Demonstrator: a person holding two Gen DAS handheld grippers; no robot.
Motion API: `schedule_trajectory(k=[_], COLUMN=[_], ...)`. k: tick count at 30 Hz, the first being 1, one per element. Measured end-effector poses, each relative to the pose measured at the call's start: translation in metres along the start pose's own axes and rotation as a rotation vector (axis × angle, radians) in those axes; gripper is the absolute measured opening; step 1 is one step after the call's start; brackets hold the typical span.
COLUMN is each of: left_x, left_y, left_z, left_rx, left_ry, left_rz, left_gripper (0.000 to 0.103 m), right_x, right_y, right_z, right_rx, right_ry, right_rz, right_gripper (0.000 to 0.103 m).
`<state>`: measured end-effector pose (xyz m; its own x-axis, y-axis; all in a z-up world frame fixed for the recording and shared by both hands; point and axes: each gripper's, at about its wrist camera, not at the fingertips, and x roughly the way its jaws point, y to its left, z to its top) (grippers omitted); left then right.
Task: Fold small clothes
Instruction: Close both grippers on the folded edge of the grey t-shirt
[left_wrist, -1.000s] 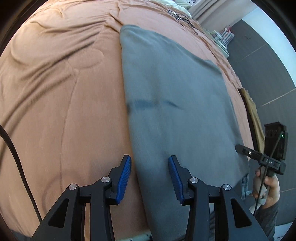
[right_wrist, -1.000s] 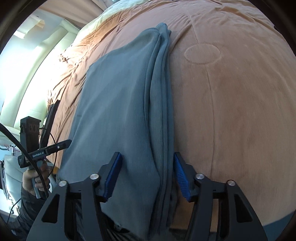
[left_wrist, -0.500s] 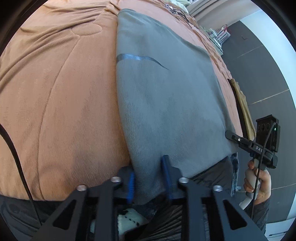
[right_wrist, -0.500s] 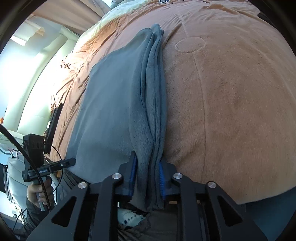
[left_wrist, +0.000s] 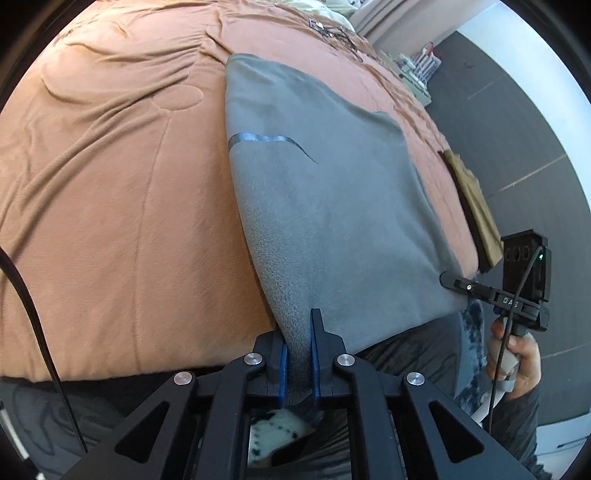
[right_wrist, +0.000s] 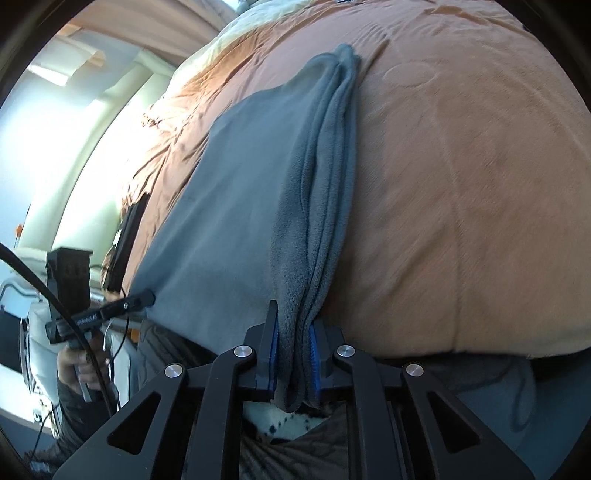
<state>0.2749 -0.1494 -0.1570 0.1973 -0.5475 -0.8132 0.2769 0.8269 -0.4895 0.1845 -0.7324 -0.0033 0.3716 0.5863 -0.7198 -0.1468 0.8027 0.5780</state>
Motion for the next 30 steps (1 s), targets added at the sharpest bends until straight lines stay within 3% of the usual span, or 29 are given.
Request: schedule_trajectory(k=[4,6,8,14,24,30], left_x=[0.002,0.006,0.012,0.023,0.04,0.048], left_y=[-0.002,-0.001,0.001,0.024,0.044,0.052], left_z=[0.001,0.008,0.016,0.041,0.081,0.109], left_rx=[0.055,0.047,0.024,-0.085,-0.151,-0.17], left_ry=[0.015,0.011,-0.003,-0.042,-0.055,-0.066], left_rz=[0.022,0.031,0.017,-0.001,-0.031,-0.043], left_gripper=[0.016,0.028,0.043,0.043,0.043,0.043], right_x=[0.005,0.005,0.002,0.006,0.039,0.052], right_y=[0.003,0.001,-0.001,-0.009,-0.043,-0.052], right_z=[-0.003,0.004,0.009,0.032,0.06,0.082], right_rx=[-0.024,-0.01,-0.002,0.037,0.123,0.137], right_ry=[0.014,0.004,-0.036,-0.08,-0.092,-0.098], right_rz=[-0.034,-0.063,-0.068,-0.012,0.1,0.114], right_gripper=[0.014,0.028,0.058,0.059,0.059,0.059])
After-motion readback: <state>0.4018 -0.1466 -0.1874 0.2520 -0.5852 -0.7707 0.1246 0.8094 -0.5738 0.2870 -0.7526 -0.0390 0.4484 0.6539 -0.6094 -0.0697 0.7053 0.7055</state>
